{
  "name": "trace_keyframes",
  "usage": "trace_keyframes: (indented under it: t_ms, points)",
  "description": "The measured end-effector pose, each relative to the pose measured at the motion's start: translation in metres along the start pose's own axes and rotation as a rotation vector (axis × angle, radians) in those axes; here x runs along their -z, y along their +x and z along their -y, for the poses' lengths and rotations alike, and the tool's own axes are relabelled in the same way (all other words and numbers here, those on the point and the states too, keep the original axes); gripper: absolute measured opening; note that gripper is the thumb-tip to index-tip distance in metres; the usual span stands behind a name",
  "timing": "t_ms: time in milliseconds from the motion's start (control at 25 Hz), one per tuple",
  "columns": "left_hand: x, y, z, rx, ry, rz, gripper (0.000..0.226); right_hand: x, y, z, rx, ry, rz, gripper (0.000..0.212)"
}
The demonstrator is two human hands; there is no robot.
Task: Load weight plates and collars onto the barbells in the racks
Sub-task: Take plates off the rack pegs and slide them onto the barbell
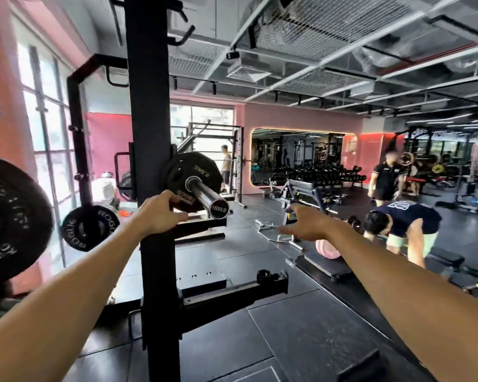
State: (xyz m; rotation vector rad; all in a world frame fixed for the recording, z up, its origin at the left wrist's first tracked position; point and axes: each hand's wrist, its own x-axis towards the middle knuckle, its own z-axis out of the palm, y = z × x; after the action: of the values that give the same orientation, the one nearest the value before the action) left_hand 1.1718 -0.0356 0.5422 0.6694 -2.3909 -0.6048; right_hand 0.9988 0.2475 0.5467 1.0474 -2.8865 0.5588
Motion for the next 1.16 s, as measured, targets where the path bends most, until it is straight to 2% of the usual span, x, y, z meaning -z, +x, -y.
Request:
trace_keyframes:
  t_ms: [320, 640, 760, 960, 1160]
  points:
    - [-0.014, 0.123, 0.061, 0.092, 0.074, -0.149, 0.048, -0.039, 0.160, 0.045, 0.168, 0.087, -0.038, 0.069]
    - [-0.048, 0.259, 0.099, 0.060, 0.071, -0.199, 0.055, -0.074, 0.320, 0.085, 0.192, 0.084, -0.089, 0.056]
    - [-0.057, 0.289, 0.100, 0.023, 0.093, -0.248, 0.050, -0.085, 0.353, 0.097, 0.216, 0.115, -0.079, 0.055]
    - [-0.064, 0.307, 0.096, -0.045, 0.398, -0.274, 0.041, -0.106, 0.386, 0.113, 0.236, 0.226, -0.144, 0.082]
    - [-0.063, 0.303, 0.085, 0.049, 0.523, -0.196, 0.043, -0.110, 0.389, 0.122, 0.195, 0.318, -0.283, 0.052]
